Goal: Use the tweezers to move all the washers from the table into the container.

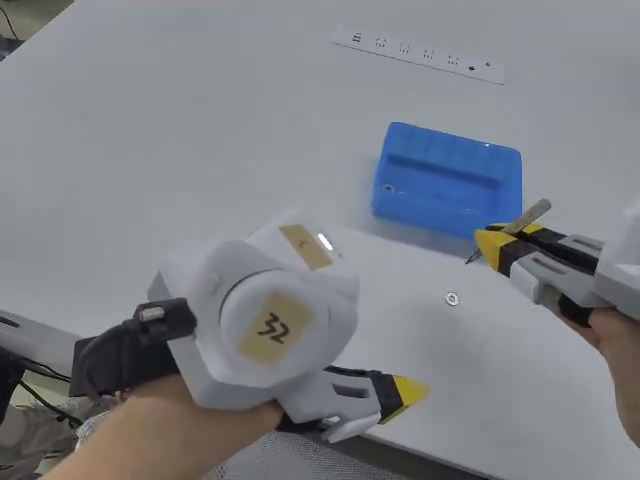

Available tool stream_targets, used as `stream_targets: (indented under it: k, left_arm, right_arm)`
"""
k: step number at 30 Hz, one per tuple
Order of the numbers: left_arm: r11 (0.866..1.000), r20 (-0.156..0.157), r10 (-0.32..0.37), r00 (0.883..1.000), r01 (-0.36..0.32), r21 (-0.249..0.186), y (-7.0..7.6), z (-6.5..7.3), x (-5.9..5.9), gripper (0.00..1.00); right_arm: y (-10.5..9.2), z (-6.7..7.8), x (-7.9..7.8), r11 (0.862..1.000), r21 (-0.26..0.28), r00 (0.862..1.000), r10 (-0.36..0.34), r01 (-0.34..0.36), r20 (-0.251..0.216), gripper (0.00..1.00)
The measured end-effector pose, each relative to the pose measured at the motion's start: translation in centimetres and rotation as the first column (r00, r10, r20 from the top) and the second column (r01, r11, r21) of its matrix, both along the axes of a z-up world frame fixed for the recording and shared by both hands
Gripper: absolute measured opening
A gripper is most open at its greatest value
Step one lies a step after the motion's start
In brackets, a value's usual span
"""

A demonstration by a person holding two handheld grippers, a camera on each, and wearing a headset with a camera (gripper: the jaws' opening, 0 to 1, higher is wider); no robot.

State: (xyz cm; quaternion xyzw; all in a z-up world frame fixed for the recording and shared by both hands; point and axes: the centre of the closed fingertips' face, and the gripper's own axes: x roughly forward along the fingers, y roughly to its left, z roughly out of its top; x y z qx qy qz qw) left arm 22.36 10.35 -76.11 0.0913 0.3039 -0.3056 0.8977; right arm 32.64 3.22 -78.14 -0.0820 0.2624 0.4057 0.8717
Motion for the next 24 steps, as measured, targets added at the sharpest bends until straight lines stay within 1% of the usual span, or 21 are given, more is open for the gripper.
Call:
stream_targets:
  k: [3, 4, 7, 10, 13, 17, 19, 22, 24]
  left_arm:
    - [1.000, 0.005, 0.004, 1.000, -0.004, -0.007, 0.0, 0.2, 0.1, 0.98]
    - [1.000, 0.006, 0.006, 1.000, -0.006, -0.008, 0.0, 0.2, 0.2, 0.98]
    - [1.000, 0.002, 0.010, 1.000, -0.010, -0.008, 0.1, 0.1, 0.2, 0.97]
    - [1.000, -0.002, 0.006, 1.000, -0.006, 0.005, 0.2, -0.1, 0.0, 0.97]
    - [1.000, -0.002, 0.006, 1.000, -0.006, 0.001, 0.1, 0.0, 0.0, 0.97]
    - [1.000, 0.004, 0.012, 1.000, -0.012, -0.001, 0.2, 0.1, 0.1, 0.97]
    - [1.000, 0.003, 0.015, 1.000, -0.015, -0.002, 0.3, 0.1, 0.1, 0.97]
    - [1.000, 0.011, 0.025, 1.000, -0.025, 0.003, 0.6, 0.2, 0.3, 0.97]
    - [1.000, 0.011, 0.024, 1.000, -0.025, 0.005, 0.6, 0.2, 0.3, 0.97]
  right_arm:
    - [0.1, -0.6, -0.3, 1.000, -0.011, 1.000, 0.009, -0.009, -0.009, 0.04]
    - [0.1, -1.0, -0.3, 1.000, -0.022, 1.000, 0.013, -0.013, -0.014, 0.04]
    - [0.0, -1.8, -0.4, 0.999, -0.043, 1.000, 0.018, -0.019, -0.020, 0.04]
    - [0.0, -2.4, -0.7, 0.999, -0.046, 0.999, 0.019, -0.021, -0.032, 0.04]
    - [-0.1, -3.0, -0.8, 0.998, -0.053, 0.999, 0.015, -0.017, -0.042, 0.04]
    - [-0.3, -3.4, -0.9, 0.998, -0.057, 0.999, 0.010, -0.013, -0.053, 0.04]
    - [-0.3, -3.4, -0.9, 0.998, -0.058, 0.999, 0.008, -0.011, -0.053, 0.04]
    - [-0.4, -3.5, -0.9, 0.998, -0.063, 0.999, 0.005, -0.008, -0.051, 0.04]
    - [-0.4, -3.5, -0.8, 0.998, -0.056, 0.999, 0.001, -0.004, -0.051, 0.04]
